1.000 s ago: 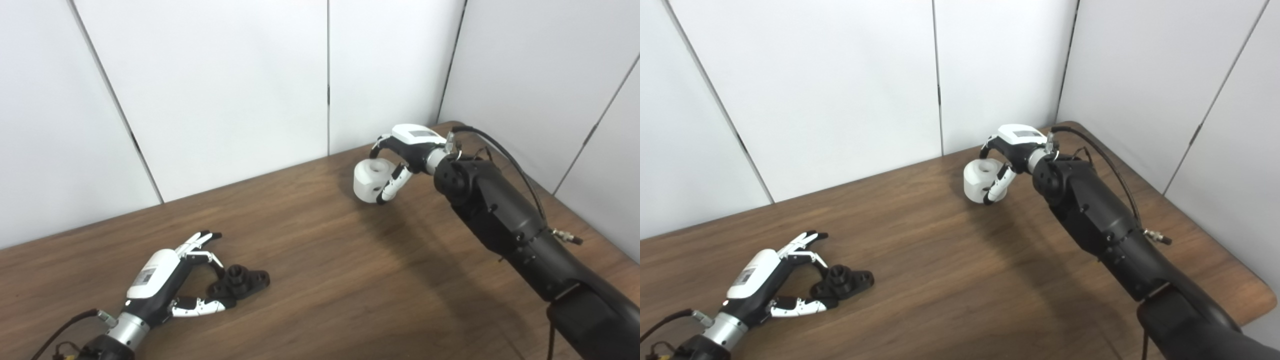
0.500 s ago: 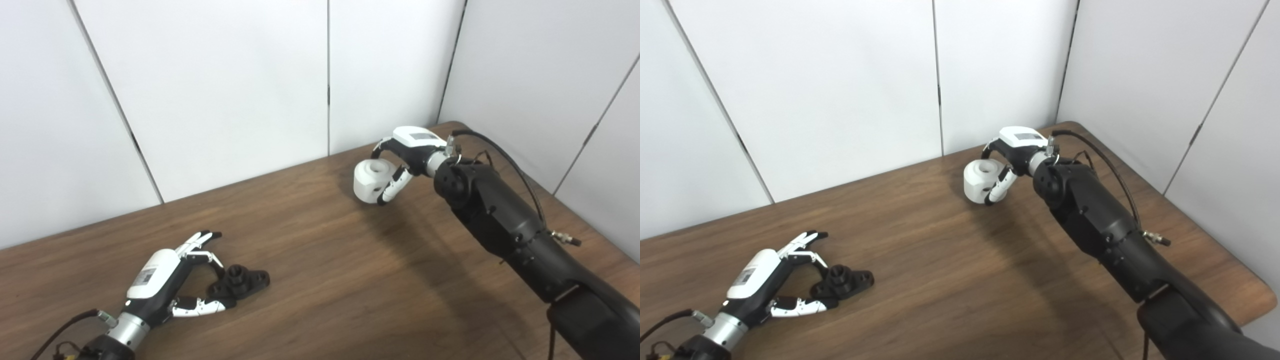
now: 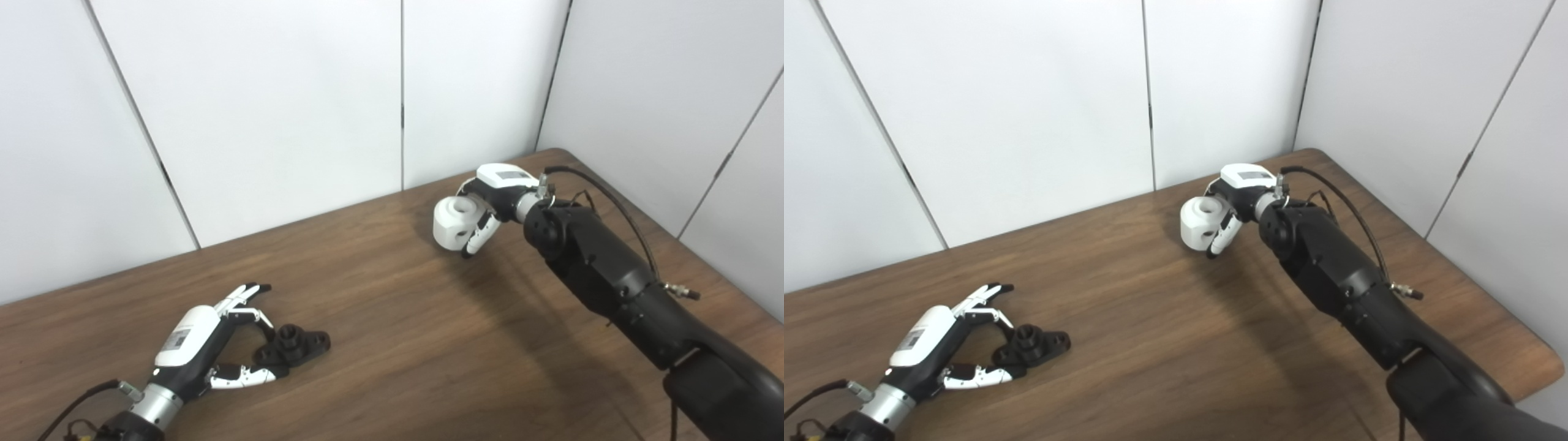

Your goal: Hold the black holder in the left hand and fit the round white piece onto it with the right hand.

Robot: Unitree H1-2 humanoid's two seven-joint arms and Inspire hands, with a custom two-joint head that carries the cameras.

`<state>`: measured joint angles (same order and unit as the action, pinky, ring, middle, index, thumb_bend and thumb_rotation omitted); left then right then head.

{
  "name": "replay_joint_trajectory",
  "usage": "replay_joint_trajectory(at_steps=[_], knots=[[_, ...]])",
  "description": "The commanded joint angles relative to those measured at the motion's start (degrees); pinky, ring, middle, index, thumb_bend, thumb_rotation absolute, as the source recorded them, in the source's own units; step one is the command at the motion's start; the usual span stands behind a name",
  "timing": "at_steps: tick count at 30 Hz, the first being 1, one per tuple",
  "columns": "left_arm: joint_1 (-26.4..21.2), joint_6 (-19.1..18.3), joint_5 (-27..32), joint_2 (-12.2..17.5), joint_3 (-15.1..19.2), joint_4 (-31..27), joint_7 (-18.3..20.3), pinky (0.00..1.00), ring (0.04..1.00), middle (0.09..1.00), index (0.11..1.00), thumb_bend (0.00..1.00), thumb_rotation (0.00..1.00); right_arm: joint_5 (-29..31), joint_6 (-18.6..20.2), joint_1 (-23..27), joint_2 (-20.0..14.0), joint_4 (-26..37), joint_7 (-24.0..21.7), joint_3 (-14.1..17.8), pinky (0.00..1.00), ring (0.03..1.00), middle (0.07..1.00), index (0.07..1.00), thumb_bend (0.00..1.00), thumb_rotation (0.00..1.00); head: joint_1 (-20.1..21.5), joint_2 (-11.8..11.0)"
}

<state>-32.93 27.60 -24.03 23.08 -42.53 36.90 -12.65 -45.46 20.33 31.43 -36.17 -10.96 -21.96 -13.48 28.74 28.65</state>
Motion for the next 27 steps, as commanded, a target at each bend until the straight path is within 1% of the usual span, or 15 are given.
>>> replay_joint_trajectory(at_steps=[1,4,5,6,7,9,12,14,18,19,22,24,27], knots=[[3.96,-0.68,-2.67,2.10,-1.55,2.42,3.26,0.89,0.967,0.936,0.483,0.52,0.07,0.53,-3.20,3.01,-0.72,0.21,3.82,0.89,0.91,0.912,0.863,0.683,0.85,0.22,0.08,0.08],[3.92,-0.70,-2.83,2.11,-1.61,2.54,2.96,0.89,0.966,0.936,0.483,0.52,0.07,1.19,-5.39,2.78,-0.37,-0.88,7.21,1.38,0.85,0.866,0.823,0.629,0.82,0.18,0.02,0.17],[3.98,-0.69,-2.75,2.11,-1.38,2.39,3.23,0.88,0.967,0.937,0.483,0.52,0.07,1.44,-6.08,2.65,-0.23,-1.13,8.51,1.61,0.84,0.843,0.800,0.596,0.81,0.16,0.05,0.30],[4.03,-0.68,-2.69,2.11,-1.23,2.28,3.42,0.89,0.969,0.937,0.483,0.52,0.07,1.61,-6.54,2.57,-0.15,-1.30,9.38,1.75,0.84,0.831,0.786,0.544,0.67,0.15,0.05,0.30],[4.10,-0.68,-2.59,2.13,-1.08,2.15,3.57,0.89,0.970,0.937,0.483,0.52,0.07,1.76,-7.29,2.43,0.04,-1.57,10.85,2.02,0.84,0.824,0.777,0.512,0.58,0.15,0.02,0.40],[4.20,-0.68,-2.54,2.20,-0.99,1.86,3.64,0.89,0.969,0.936,0.483,0.52,0.07,2.01,-8.25,2.16,0.30,-1.76,12.89,2.50,0.84,0.799,0.746,0.490,0.54,0.14,-0.13,0.51],[4.33,-0.68,-2.59,2.23,-0.84,1.64,3.68,0.89,0.967,0.934,0.483,0.52,0.07,1.92,-8.99,1.86,0.30,-1.52,14.52,2.75,0.83,0.786,0.727,0.483,0.52,0.14,-0.28,0.66],[4.42,-0.68,-2.57,2.20,-0.67,1.58,3.77,0.89,0.966,0.934,0.483,0.52,0.07,1.88,-9.68,1.71,0.25,-1.35,15.60,2.83,0.76,0.771,0.711,0.482,0.52,0.14,-0.29,0.77],[4.58,-0.68,-3.03,2.09,-0.36,1.41,3.80,0.89,0.963,0.932,0.483,0.52,0.07,1.29,-10.32,1.56,0.30,-1.04,17.62,2.92,0.74,0.754,0.693,0.481,0.52,0.14,-0.29,0.77],[4.58,-0.68,-2.89,2.05,-0.20,1.35,4.17,0.89,0.963,0.932,0.483,0.52,0.07,1.22,-10.28,1.60,0.23,-0.90,17.62,2.89,0.74,0.754,0.692,0.482,0.52,0.14,-0.51,1.15],[4.60,-0.68,-2.90,1.99,0.11,1.26,4.68,0.90,0.969,0.935,0.483,0.52,0.07,1.11,-10.27,1.58,0.11,-0.56,17.60,2.91,0.74,0.755,0.692,0.482,0.52,0.14,-0.51,1.15],[4.61,-0.68,-3.10,1.94,0.25,1.24,4.77,0.89,0.967,0.934,0.483,0.52,0.07,1.15,-10.28,1.48,0.04,-0.26,17.40,2.98,0.71,0.750,0.689,0.481,0.52,0.14,-0.87,1.38],[4.71,-0.70,-3.52,1.78,0.82,1.01,5.28,0.90,0.969,0.936,0.483,0.52,0.07,1.45,-9.82,1.14,-0.16,1.04,16.32,3.16,0.75,0.756,0.690,0.481,0.52,0.14,-1.65,1.95]])
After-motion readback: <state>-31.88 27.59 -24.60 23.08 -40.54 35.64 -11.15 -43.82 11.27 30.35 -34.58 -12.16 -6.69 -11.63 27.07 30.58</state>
